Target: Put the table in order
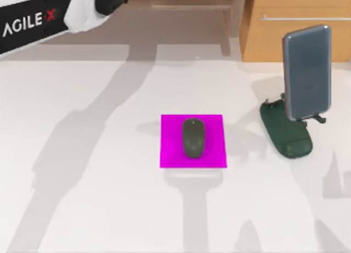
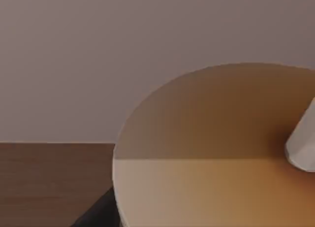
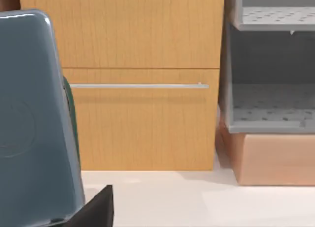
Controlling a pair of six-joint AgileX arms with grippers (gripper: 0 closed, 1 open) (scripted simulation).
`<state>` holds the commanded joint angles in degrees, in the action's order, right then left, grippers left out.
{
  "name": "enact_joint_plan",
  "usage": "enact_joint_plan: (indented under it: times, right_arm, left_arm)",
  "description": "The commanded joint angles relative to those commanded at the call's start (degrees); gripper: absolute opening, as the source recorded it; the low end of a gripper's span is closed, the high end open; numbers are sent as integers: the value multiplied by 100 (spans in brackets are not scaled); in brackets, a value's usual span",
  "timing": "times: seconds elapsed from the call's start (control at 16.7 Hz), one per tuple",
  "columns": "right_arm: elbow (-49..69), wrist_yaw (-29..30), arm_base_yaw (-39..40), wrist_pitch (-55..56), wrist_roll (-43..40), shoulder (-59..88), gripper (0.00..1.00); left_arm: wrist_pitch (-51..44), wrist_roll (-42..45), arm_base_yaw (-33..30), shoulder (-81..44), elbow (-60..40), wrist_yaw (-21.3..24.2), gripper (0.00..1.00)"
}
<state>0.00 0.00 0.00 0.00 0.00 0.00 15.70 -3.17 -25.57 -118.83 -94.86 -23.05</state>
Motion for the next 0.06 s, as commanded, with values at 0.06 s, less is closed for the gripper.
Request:
enact_joint_plan:
  times: [0.06]
  right_arm:
    - [0, 0, 0, 0, 0, 0, 100]
  left_arm:
    - [0, 0, 0, 0, 0, 0, 100]
